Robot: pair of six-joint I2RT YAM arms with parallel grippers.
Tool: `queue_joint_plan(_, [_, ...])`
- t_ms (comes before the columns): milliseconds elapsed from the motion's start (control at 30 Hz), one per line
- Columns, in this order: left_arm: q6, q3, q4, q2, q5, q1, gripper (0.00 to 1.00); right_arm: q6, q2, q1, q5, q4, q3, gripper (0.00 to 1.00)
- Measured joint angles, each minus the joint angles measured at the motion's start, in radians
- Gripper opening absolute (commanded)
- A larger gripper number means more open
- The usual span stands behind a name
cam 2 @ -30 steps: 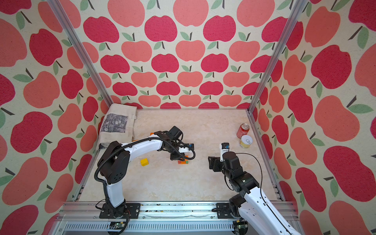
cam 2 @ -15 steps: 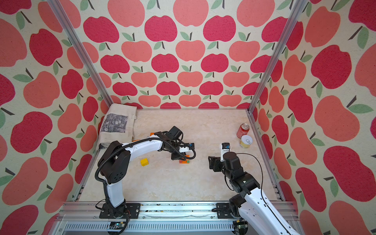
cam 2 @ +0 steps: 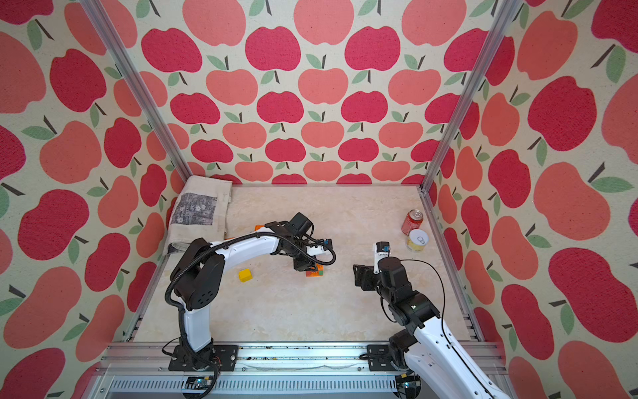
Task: Assemble the letter p with lego
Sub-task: Assemble the lego brick with the lego brick, then adjust the lego brick at the center of the board.
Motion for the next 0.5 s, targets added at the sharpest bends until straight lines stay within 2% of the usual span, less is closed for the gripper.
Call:
queue_joint_plan(200, [-0.077, -0.11, 0.116, -0.128, -0.005, 0.001, 0.75, 0.0, 0.0, 0.0, -0.003, 0.003, -0.001, 0.8])
queue_joint_plan(367, [-0.235, -0.253, 0.27, -0.319, -0.033, 0.035, 0.73, 0.0, 0.0, 0.0, -0.022, 0.003, -0.001, 0.8])
queue_joint_plan(500, [-0.405, -0.367, 0.37, -0.456, -0.129, 0.1, 0.73, 0.0, 0.004, 0.0, -0.056, 0.003, -0.001, 0.8])
